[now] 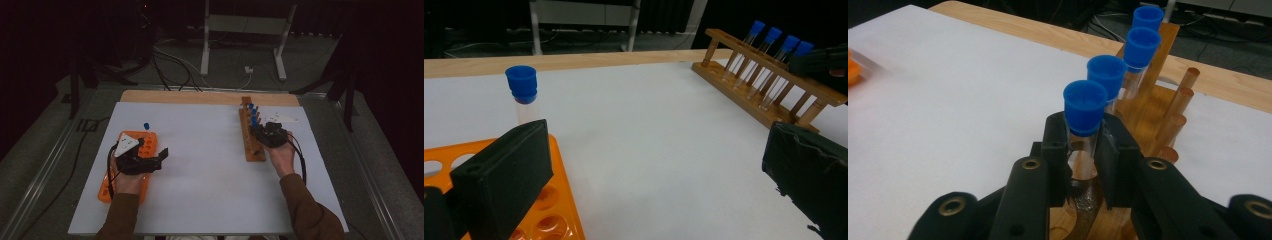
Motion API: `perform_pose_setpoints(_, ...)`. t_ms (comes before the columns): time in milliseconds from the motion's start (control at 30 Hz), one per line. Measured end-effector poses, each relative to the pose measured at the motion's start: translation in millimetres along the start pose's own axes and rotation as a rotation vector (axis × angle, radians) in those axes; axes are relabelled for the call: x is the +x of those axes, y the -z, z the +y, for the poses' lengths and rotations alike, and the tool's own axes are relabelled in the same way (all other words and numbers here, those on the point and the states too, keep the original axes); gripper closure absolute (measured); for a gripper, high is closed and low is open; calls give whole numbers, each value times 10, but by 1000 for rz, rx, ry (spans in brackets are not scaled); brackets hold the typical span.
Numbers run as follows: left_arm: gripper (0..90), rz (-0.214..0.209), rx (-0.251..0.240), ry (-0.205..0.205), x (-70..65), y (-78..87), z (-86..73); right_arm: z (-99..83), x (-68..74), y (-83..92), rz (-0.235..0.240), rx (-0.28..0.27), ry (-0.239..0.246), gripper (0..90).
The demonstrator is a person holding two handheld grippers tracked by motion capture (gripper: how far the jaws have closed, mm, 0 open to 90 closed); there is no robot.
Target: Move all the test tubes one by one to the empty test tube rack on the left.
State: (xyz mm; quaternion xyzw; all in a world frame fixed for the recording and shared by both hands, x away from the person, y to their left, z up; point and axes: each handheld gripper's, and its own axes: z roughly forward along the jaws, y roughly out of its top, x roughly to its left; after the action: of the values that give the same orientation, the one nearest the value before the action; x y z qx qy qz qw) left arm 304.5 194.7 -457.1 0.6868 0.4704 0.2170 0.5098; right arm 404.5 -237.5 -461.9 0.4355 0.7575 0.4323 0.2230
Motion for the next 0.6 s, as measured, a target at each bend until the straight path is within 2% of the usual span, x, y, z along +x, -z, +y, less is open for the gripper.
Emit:
perform_pose_setpoints(233, 8, -1, 5, 2, 2, -10, -8, -5, 12, 14, -2, -9, 6, 769)
perform_pose_setpoints(600, 8, -2, 9, 3, -5, -22, -15, 80, -25, 186, 0, -61, -3, 769)
